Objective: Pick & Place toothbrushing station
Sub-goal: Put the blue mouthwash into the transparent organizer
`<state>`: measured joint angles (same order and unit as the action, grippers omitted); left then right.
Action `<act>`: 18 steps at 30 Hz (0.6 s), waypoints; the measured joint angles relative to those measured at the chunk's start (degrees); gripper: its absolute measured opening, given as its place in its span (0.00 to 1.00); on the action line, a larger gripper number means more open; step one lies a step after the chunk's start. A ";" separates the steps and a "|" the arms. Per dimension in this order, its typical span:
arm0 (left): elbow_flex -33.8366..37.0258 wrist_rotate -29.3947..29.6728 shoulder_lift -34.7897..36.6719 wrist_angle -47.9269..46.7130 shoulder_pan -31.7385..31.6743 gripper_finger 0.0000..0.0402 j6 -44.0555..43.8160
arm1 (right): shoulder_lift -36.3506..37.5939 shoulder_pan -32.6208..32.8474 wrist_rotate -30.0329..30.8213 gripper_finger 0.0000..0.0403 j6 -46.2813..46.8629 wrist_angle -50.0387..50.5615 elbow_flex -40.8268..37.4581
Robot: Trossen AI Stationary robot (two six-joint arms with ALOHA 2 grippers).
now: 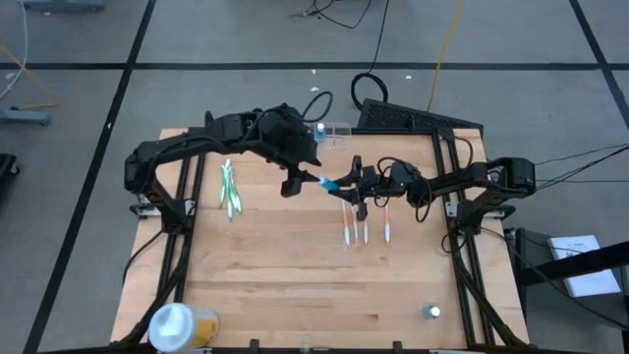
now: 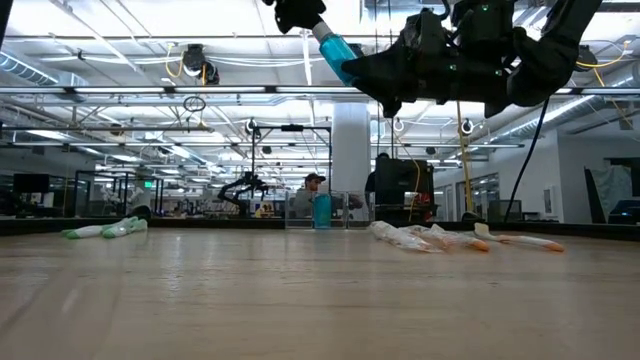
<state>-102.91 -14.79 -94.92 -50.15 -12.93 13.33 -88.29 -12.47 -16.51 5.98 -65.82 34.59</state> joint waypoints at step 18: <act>0.59 -0.10 -2.03 -0.91 0.99 0.52 -6.49 | 0.00 0.59 -0.09 0.21 -0.70 -0.74 -0.04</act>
<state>-102.32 -14.89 -96.95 -51.06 -11.94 6.84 -88.29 -11.88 -16.60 5.28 -66.56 34.54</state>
